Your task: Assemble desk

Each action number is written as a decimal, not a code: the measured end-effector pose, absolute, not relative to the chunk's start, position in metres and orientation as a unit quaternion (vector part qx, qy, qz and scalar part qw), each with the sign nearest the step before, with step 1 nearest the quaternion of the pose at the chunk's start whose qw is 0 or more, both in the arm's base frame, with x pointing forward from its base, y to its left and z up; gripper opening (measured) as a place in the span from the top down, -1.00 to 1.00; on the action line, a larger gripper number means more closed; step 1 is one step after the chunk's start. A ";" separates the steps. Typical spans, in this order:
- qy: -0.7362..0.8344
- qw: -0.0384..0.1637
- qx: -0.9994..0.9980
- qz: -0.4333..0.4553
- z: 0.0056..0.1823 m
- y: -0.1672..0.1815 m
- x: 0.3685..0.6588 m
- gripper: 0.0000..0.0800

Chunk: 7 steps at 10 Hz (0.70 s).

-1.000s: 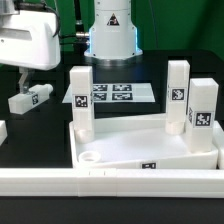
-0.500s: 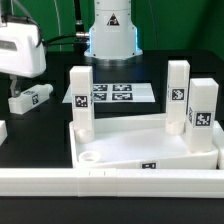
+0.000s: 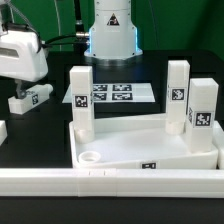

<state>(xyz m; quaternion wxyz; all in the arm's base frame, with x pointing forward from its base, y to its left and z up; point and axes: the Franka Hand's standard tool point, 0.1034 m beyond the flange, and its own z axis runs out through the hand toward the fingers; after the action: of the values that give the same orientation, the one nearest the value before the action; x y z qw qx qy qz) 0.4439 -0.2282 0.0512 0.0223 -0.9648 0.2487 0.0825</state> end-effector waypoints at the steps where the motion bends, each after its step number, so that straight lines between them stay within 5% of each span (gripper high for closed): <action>1: 0.251 0.035 -0.961 0.112 0.049 -0.230 0.442 -0.62; 7: 0.253 0.103 -0.912 0.307 0.032 -0.225 0.419 -0.62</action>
Offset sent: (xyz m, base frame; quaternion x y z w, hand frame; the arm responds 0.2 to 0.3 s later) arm -0.0098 0.0058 -0.0082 0.0112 -0.1837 0.0407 0.9821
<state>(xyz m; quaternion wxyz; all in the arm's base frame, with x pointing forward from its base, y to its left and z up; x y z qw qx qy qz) 0.4194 -0.2247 0.0322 0.1028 -0.9118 0.2528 0.3070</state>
